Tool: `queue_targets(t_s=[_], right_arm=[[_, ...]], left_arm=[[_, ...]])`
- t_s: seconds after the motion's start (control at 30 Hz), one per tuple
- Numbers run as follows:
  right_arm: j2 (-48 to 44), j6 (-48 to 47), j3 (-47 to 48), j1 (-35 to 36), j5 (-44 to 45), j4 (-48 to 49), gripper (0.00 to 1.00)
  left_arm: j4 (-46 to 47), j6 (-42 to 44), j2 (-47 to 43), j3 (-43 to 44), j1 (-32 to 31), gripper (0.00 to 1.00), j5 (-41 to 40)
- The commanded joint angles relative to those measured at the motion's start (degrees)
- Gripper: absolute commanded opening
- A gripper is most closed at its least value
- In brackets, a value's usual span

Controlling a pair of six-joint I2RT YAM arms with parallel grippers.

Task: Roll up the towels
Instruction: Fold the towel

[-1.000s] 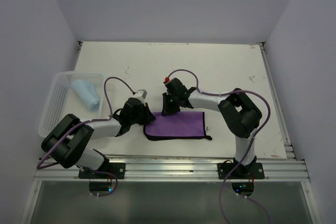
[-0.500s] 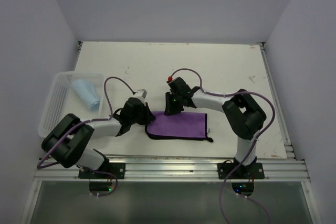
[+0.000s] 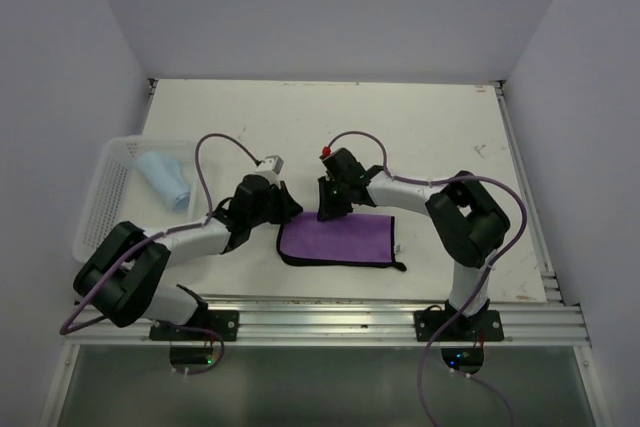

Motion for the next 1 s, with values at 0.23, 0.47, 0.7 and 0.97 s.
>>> queue_targets(t_s=[0.23,0.47,0.7,0.97], right_arm=[[-1.2,-1.0,-0.5,-0.3,0.6,-0.2,0.17],[-0.5,-0.8,-0.5,-0.4,0.3,0.0,0.17],[-1.3,-1.2,-0.4,-0.4,0.4,-0.9,0.26],[-3.9,-2.4,-1.2,-0.4,1.7,-2.8,0.3]], left_arm=[[5.1,1.0,3.3,-2.8,-0.2,0.0,0.4],[2.2,2.3,3.8,-2.3,-0.3,0.0,-6.0],[0.9,0.2,3.9,-1.0,-0.1,0.0,-12.4],[1.3,-2.9,8.2,-0.1,0.0,0.0,-11.5]])
